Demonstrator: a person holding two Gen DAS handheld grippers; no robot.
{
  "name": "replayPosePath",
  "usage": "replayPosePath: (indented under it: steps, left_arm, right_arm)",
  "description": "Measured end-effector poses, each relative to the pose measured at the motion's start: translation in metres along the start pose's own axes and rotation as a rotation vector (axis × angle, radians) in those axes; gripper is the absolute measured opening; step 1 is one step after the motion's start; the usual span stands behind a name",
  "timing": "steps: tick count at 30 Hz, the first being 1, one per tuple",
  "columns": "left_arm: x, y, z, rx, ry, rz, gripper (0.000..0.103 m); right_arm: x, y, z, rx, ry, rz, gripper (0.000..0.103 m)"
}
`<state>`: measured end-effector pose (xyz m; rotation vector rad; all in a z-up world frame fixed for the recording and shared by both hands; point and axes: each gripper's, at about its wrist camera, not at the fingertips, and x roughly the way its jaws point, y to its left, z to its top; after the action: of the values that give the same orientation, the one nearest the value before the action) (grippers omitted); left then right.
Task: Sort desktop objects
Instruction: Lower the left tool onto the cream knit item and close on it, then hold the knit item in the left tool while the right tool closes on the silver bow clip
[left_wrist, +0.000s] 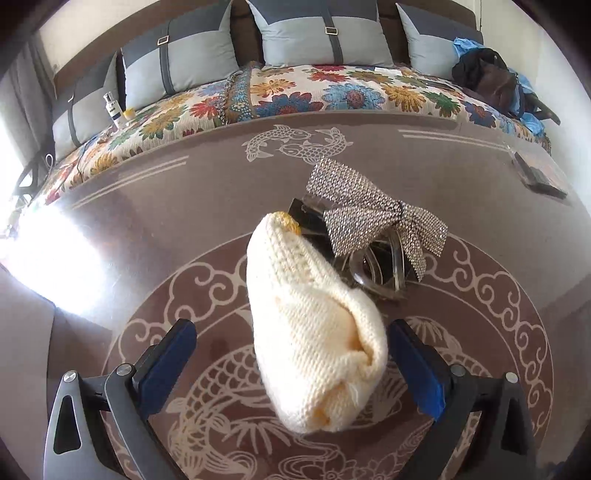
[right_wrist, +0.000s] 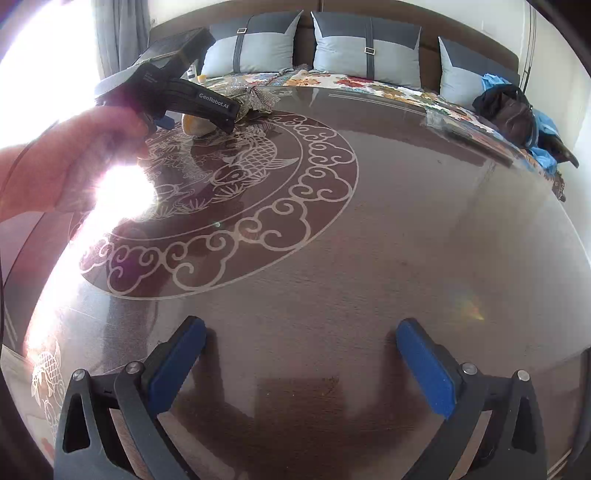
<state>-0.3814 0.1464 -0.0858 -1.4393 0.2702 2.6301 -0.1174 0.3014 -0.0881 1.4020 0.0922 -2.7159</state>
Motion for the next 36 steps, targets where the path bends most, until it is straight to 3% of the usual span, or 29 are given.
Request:
replayPosePath:
  steps: [1,2,6,9,17,20,22,24,27,29,31,36]
  left_arm:
    - [-0.002,0.000,0.003,0.007,-0.019,-0.017,0.077]
    - [-0.003,0.001,0.004,0.006,-0.018,-0.039,0.050]
    - [-0.019,0.011,-0.013,-0.010,-0.032,-0.067,0.044]
    - [-0.039,0.028,-0.048,-0.039,-0.026,-0.094,0.044]
    - [-0.102,0.095,-0.161,-0.092,-0.044,0.010,0.044]
    - [-0.109,0.117,-0.176,-0.161,-0.036,0.013,0.046]
    - [-0.105,0.123,-0.180,-0.183,-0.013,0.010,0.056]
    - [-0.100,0.123,-0.182,-0.167,-0.005,0.017,0.079]
    - [-0.097,0.118,-0.186,-0.120,-0.031,0.048,0.092]
    - [-0.095,0.124,-0.188,-0.140,-0.041,0.049,0.100]
    - [-0.091,0.135,-0.191,-0.204,-0.036,0.009,0.103]
    - [-0.088,0.133,-0.194,-0.208,-0.034,0.026,0.103]
  right_arm:
    - [0.000,0.001,0.000,0.000,0.000,0.000,0.103]
    - [0.000,0.000,0.000,0.000,0.000,0.000,0.103]
    - [0.000,0.000,0.000,0.000,0.000,0.000,0.103]
    - [0.000,0.000,0.000,0.000,0.000,0.000,0.103]
    - [0.000,0.000,0.000,0.000,0.000,0.000,0.103]
    - [0.000,0.000,0.000,0.000,0.000,0.001,0.103]
    - [0.000,0.000,0.000,0.000,0.000,0.001,0.103]
    - [0.000,0.000,0.000,0.000,0.000,0.001,0.103]
    - [0.000,0.000,0.000,0.000,0.000,0.001,0.103]
    - [0.000,0.000,0.000,0.000,0.000,0.001,0.103]
    - [0.000,0.000,0.000,0.000,0.000,0.001,0.103]
    - [0.000,0.000,0.000,0.000,0.000,0.001,0.103]
